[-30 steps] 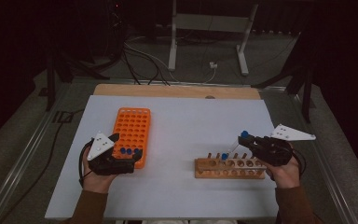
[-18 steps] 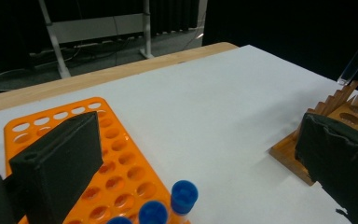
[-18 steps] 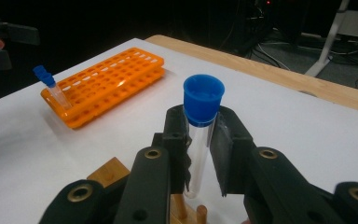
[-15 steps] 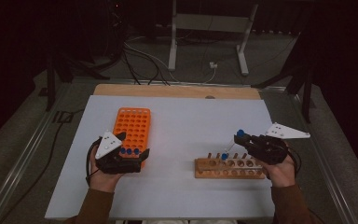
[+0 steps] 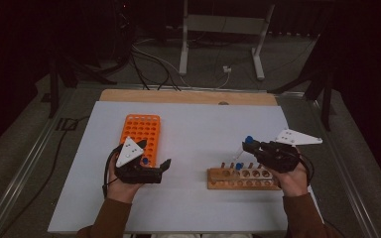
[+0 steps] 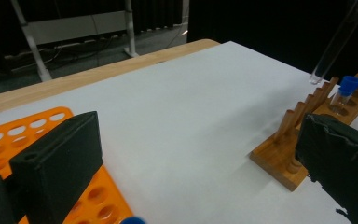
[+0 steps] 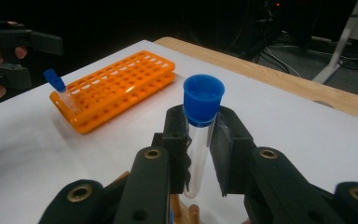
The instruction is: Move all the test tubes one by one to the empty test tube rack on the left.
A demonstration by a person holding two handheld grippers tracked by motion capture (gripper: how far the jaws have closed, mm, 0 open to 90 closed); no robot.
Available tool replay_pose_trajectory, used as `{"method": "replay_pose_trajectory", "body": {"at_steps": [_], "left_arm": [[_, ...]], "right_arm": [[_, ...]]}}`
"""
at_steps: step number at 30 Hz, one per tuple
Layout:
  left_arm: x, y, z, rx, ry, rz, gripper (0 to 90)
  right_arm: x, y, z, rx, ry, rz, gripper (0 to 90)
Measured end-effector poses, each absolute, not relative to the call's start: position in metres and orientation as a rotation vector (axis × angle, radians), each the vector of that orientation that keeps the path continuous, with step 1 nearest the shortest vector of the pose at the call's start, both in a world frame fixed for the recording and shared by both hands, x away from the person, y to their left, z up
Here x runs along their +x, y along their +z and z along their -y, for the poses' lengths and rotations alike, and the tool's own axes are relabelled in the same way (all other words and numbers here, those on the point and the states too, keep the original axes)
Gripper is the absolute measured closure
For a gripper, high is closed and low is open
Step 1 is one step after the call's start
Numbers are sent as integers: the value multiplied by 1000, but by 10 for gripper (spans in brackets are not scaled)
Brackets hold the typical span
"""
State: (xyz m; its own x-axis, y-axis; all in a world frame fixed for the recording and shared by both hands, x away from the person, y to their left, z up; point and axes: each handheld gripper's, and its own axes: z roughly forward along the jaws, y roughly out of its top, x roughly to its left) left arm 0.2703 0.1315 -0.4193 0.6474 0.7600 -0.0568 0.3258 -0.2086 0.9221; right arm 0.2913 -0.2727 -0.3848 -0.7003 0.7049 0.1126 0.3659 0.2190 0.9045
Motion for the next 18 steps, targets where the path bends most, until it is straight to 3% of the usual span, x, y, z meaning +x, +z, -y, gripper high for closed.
{"method": "replay_pose_trajectory", "body": {"at_steps": [18], "left_arm": [[279,-415,-98,1830,472,-814,22]], "right_arm": [[295,-386,251,965,1481,-2217,766]]}}
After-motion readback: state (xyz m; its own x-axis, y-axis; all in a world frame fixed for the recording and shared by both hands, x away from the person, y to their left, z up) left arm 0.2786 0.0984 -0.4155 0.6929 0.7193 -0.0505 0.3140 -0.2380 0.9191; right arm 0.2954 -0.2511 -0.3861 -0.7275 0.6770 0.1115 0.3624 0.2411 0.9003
